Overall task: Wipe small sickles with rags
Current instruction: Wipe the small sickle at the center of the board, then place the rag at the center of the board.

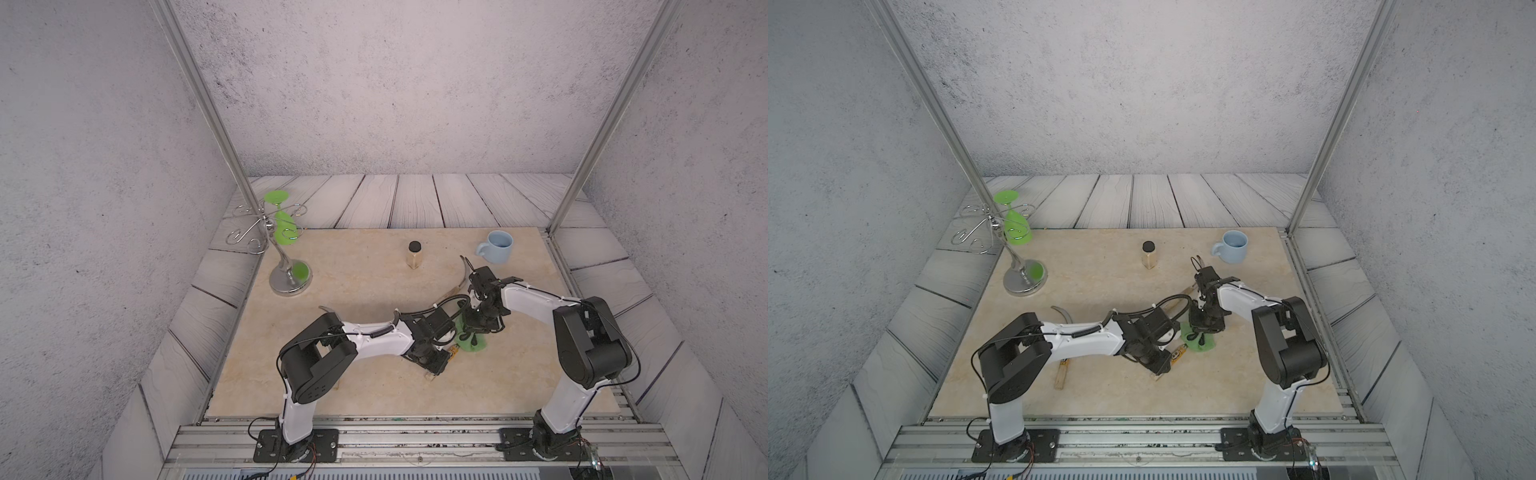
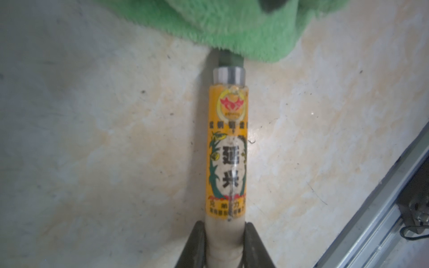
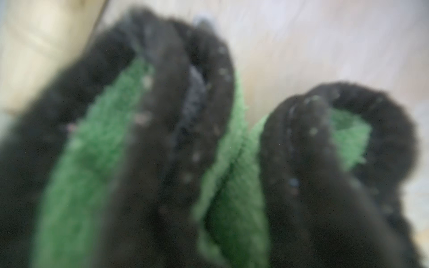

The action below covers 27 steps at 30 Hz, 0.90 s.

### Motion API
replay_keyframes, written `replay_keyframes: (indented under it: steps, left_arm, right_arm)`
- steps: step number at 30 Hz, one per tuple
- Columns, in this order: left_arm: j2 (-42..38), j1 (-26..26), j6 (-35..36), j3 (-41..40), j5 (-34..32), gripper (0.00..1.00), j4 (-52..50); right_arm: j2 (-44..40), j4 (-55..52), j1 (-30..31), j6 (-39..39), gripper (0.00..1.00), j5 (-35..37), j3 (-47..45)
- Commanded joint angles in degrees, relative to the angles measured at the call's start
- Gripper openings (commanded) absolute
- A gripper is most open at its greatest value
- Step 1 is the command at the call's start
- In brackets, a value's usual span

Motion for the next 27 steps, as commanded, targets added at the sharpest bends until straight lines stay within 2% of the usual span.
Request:
replay_keyframes:
  steps: [1, 8, 11, 15, 20, 27]
  left_arm:
    - [-0.7, 1.2, -0.52, -0.41, -4.78, 0.0, 0.58]
    - [-0.82, 1.28, -0.64, -1.25, -4.85, 0.0, 0.76]
    - [-1.13, 1.43, -0.67, -1.64, -5.04, 0.0, 0.71]
    - [-1.89, 1.76, -0.65, -2.28, -5.24, 0.0, 0.6]
    - [-2.94, 2.71, -0.34, -2.88, -5.57, 0.0, -0.05]
    - [-5.01, 4.41, -0.03, -5.08, -5.88, 0.0, -0.38]
  right_arm:
    - [-3.26, -6.76, 2.27, 2.28, 0.26, -7.74, -5.27]
    - [-16.22, -10.52, 0.15, 3.06, 0.26, -7.12, 0.44]
    - [-18.93, -14.77, -1.51, 2.55, 0.26, -2.06, 4.88]
    - [-17.9, -23.82, -2.49, -0.36, 0.26, 8.42, 10.67]
    - [-15.1, -29.3, -3.0, -1.5, 0.27, 18.34, 11.56]
    - [-7.79, -31.29, -3.09, -0.92, 0.29, 26.73, 9.4]
